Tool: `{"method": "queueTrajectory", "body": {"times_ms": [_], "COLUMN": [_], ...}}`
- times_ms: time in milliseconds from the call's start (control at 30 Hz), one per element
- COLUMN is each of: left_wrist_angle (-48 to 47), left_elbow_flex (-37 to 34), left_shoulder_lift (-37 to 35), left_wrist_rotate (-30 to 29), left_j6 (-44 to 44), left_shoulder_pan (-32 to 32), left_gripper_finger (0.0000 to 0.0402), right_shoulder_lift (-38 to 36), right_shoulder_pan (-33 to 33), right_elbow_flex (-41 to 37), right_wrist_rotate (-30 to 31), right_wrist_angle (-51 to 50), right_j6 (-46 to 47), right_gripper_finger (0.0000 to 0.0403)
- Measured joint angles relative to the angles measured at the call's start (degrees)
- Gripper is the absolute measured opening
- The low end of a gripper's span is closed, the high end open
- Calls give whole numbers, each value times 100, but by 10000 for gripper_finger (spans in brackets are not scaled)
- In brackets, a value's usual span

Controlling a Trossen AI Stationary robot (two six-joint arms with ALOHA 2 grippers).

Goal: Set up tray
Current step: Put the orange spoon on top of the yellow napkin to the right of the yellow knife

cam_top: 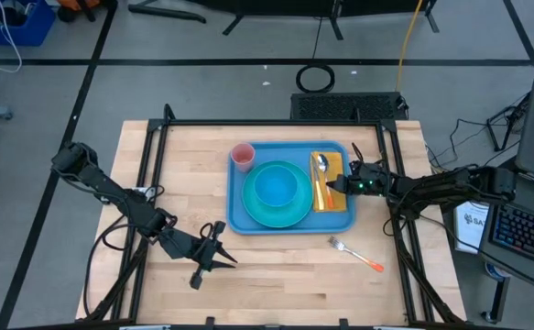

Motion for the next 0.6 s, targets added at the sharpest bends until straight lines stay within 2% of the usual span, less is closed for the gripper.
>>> {"method": "queueTrajectory", "body": {"times_ms": [300,600], "left_wrist_angle": [2,-7], "left_elbow_flex": [0,0], "left_shoulder_lift": [0,1], "left_wrist_rotate": [0,0], "left_j6": [0,-1], "left_shoulder_pan": [1,1], "left_gripper_finger": [63,63], "right_shoulder_lift": [-4,-7], "right_shoulder_pan": [-5,-20], "right_elbow_flex": [0,0], "right_wrist_rotate": [-46,-65], "right_wrist_angle": [33,-8], "right_j6": [446,430], "right_gripper_finger": [0,13]}}
